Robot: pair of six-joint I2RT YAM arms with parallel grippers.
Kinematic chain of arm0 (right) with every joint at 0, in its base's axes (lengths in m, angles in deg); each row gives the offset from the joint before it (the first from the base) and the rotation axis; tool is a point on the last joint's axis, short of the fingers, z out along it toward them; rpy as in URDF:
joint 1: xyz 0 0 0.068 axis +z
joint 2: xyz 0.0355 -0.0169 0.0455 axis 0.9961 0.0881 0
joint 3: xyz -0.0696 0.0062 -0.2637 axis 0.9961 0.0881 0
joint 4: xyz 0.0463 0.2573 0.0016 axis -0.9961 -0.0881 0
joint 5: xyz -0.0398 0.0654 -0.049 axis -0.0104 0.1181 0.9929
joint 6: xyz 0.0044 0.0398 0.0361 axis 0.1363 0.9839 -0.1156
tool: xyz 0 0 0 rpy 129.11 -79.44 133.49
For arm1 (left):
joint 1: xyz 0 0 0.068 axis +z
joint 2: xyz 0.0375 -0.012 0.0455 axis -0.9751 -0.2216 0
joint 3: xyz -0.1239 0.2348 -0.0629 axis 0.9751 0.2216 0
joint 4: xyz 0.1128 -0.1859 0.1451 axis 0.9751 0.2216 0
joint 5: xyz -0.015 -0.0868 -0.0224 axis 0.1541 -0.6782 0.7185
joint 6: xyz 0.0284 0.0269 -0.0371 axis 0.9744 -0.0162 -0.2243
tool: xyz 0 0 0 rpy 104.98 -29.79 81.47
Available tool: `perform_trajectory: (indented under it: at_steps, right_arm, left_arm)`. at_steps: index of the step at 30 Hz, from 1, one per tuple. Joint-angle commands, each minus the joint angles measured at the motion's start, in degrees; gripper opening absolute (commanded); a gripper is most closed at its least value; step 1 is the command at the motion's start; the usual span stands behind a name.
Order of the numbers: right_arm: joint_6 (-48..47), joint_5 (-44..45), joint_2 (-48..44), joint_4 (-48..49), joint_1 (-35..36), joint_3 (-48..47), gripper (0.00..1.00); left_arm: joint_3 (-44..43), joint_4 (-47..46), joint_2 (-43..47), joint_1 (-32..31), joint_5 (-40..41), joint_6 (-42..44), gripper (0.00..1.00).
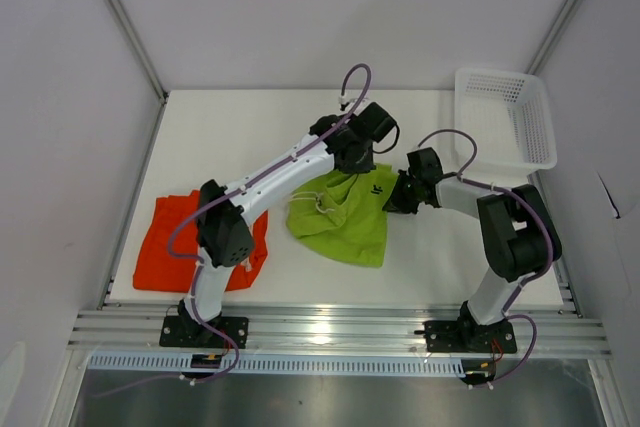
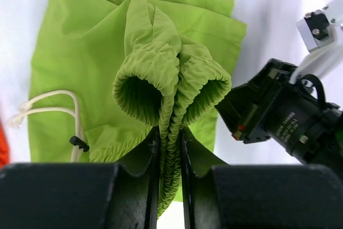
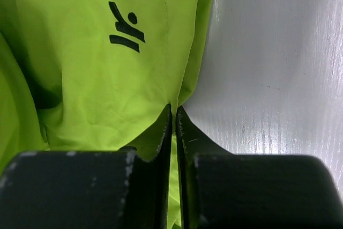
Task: Fold and stack the shorts
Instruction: Fold the shorts
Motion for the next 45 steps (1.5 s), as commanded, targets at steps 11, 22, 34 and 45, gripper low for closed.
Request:
perform_trajectory:
  at_steps: [11, 22, 34, 45]
  right_arm:
    - [-1.0, 0.2, -0.3, 0.2, -1.8, -2.4, 0.28]
    - [-0.1, -8.9, -9.7, 2.3, -11.1, 4.5, 0.66]
    - [9.6, -25.2, -8.2, 19.8, -9.0, 9.1, 0.83]
    - [14.4, -26.4, 0.0, 24.9, -5.8, 7.2, 0.82]
  left_arm:
    - [1.2, -10.6, 0.7, 0.0, -9.4, -0.4, 0.95]
    - [14.4, -15.5, 13.6, 2.4, -13.5, 6.1, 0.96]
    - [48.8, -41.9, 26.2, 2.0, -17.8, 9.7, 0.89]
    - [50.4, -48.6, 20.4, -1.4, -14.0, 12.7, 0.68]
